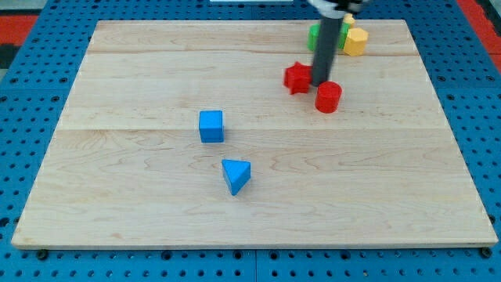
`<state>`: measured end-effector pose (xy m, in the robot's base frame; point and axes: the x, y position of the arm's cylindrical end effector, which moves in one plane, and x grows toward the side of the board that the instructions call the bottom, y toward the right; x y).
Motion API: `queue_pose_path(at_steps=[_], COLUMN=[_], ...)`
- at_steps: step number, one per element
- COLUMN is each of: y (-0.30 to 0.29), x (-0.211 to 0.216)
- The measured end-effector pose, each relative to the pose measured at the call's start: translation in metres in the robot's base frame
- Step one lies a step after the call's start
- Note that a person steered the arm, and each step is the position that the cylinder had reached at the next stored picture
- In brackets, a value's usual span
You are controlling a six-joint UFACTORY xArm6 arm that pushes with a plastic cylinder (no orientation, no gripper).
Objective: Push the red circle right to the blue cube
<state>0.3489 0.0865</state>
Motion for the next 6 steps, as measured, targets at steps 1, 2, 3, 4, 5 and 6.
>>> queue_pose_path(at_steps=[1,2,3,4,5,6], y=[0.018,0.084,0.106,0.077,0.088,0.040], x=[0.008,0.009,0.048,0.062,0.046,0.046])
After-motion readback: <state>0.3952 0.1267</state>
